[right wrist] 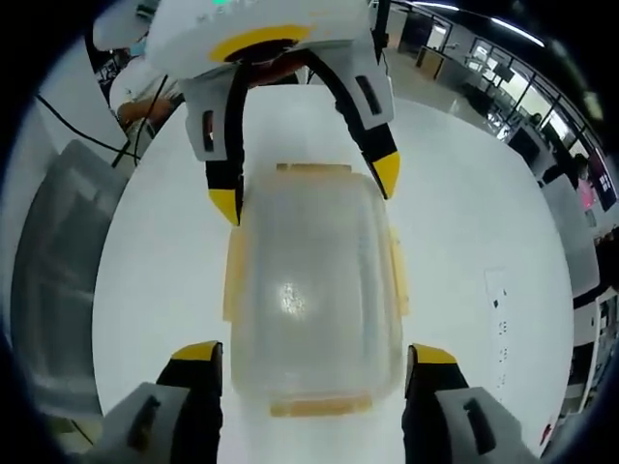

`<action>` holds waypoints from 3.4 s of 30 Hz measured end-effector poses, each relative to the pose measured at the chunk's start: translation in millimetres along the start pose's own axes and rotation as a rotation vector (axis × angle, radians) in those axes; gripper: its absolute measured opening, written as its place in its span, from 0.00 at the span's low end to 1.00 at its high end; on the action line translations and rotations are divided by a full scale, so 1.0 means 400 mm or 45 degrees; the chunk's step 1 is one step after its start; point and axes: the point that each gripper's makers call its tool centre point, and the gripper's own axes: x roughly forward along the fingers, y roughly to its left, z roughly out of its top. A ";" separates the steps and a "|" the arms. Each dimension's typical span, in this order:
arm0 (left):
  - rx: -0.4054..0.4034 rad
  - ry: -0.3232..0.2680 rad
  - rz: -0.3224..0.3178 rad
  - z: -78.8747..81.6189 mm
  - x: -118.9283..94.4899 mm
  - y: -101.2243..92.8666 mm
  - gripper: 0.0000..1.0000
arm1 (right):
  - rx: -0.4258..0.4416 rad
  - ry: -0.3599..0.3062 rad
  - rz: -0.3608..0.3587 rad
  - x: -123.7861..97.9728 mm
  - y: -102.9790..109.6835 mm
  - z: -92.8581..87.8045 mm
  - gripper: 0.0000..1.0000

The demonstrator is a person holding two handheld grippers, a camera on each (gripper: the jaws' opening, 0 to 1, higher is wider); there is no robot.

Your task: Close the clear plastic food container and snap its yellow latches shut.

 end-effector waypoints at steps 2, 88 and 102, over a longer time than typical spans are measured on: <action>0.006 -0.001 0.002 0.002 -0.005 -0.002 0.76 | -0.006 -0.001 -0.012 -0.008 0.000 -0.002 0.75; -0.522 -0.513 0.382 -0.031 -0.293 -0.343 0.74 | 0.552 -0.513 -0.469 -0.234 0.382 -0.070 0.67; -0.665 -0.618 0.413 -0.062 -0.297 -0.428 0.75 | 0.641 -0.617 -0.614 -0.241 0.491 -0.128 0.69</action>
